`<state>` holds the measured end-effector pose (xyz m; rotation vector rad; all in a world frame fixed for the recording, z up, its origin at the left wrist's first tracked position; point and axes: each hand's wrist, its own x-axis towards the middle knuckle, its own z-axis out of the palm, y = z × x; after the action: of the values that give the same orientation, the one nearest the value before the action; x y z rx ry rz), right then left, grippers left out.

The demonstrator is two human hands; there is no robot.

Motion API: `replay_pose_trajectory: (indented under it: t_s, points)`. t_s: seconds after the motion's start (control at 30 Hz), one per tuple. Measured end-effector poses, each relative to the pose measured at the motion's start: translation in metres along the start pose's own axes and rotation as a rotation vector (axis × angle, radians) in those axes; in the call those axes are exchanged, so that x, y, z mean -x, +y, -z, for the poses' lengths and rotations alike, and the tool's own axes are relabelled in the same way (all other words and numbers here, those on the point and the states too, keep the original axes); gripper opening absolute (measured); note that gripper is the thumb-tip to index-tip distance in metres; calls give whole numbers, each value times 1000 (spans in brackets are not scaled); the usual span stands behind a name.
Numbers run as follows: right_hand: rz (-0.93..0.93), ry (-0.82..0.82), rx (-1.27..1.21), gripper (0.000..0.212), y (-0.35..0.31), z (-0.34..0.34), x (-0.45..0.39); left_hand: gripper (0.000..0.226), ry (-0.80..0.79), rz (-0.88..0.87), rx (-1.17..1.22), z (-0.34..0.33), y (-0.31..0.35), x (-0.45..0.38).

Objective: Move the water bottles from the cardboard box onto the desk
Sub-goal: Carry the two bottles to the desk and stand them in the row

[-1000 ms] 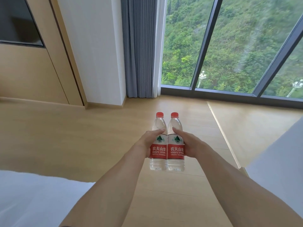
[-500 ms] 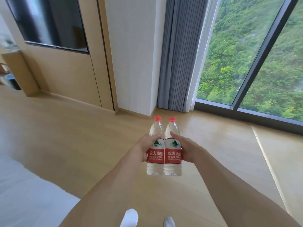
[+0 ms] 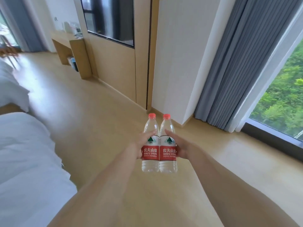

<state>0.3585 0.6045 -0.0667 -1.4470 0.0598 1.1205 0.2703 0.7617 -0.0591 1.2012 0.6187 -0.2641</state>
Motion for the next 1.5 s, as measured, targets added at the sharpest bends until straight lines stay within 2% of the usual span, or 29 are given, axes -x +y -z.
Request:
replay_pose_trajectory:
  t_s: [0.43, 0.67, 0.87, 1.3, 1.5]
  points:
    - [-9, -115, 103, 51, -124, -56, -171, 53, 158, -13, 150, 118, 97, -118]
    - [6, -103, 246, 54, -223, -103, -285, 58, 253, -46, 64, 209, 188, -193]
    - [50, -112, 316, 53, -297, -155, -374, 50, 346, -89, -20, 287, 267, -239]
    - [71, -341, 463, 56, -409, -265, -566, 47, 567, -97, 126, 441, 372, -341]
    - [49, -469, 502, 53, -477, -320, -670, 57, 677, -85, 183, 517, 436, -397]
